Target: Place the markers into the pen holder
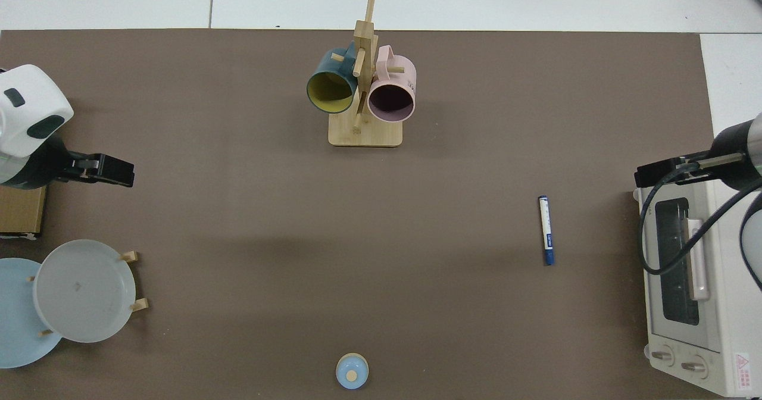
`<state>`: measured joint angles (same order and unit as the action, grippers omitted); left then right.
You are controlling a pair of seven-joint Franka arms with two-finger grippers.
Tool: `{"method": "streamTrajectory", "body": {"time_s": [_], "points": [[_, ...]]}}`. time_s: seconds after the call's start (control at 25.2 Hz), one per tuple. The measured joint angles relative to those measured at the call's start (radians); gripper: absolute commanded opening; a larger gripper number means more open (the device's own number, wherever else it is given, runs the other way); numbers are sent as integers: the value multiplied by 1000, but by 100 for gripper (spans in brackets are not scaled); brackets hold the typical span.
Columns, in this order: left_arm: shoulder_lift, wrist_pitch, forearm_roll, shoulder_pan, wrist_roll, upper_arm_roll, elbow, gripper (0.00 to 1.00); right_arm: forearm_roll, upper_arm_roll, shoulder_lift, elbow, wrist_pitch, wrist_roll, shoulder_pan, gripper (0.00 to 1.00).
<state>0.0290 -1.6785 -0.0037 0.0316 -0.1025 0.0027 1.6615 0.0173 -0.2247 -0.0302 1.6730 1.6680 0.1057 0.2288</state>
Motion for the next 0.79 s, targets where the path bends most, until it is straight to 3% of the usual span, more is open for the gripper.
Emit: {"method": "streamTrajectory", "body": {"time_s": [0.28, 0.52, 0.79], "points": [[0, 0, 0, 0, 0, 0, 0, 100, -1, 6, 14, 20, 61, -46, 6, 100], [0, 0, 0, 0, 0, 0, 0, 100, -2, 9, 99, 64, 140, -72, 31, 100], [0, 0, 0, 0, 0, 0, 0, 100, -74, 10, 218, 198, 370, -101, 48, 100]]}}
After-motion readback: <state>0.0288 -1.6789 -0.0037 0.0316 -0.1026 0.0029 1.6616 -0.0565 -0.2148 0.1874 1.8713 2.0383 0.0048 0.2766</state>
